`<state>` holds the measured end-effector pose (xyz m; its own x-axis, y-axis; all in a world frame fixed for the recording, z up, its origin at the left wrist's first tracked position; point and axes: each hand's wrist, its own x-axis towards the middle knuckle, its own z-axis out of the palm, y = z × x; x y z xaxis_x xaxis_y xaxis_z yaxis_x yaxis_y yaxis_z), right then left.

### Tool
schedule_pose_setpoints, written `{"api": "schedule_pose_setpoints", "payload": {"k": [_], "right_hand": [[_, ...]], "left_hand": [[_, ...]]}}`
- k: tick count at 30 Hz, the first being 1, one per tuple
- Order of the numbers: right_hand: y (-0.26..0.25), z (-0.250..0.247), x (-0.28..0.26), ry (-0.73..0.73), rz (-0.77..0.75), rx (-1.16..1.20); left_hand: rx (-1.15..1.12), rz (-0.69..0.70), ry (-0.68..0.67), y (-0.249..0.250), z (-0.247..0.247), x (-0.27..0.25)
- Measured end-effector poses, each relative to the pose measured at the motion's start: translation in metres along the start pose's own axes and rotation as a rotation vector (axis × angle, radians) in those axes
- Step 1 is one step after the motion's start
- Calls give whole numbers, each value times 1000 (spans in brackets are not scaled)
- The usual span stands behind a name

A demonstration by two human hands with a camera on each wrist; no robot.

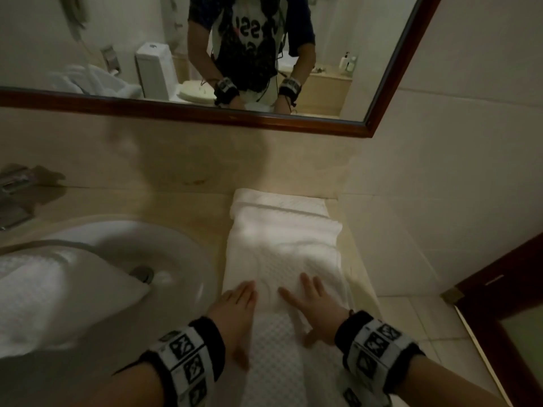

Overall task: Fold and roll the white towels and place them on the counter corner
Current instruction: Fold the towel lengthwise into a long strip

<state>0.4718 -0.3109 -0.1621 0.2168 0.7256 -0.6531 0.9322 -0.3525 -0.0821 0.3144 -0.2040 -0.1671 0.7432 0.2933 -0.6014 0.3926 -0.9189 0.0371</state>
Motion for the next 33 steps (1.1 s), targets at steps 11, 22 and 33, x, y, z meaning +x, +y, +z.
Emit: {"api": "schedule_pose_setpoints", "payload": {"k": [11,22,33], "right_hand": [[-5,38,-57,-19,-120,65],[23,-14,16,83,-46,-14],[46,34,-100,237,-83,139]], "left_hand": [[-24,6,126,5,-5,-5],[-101,-90,-9,-24,-37,50],[-23,18,69,6,-1,-31]]}}
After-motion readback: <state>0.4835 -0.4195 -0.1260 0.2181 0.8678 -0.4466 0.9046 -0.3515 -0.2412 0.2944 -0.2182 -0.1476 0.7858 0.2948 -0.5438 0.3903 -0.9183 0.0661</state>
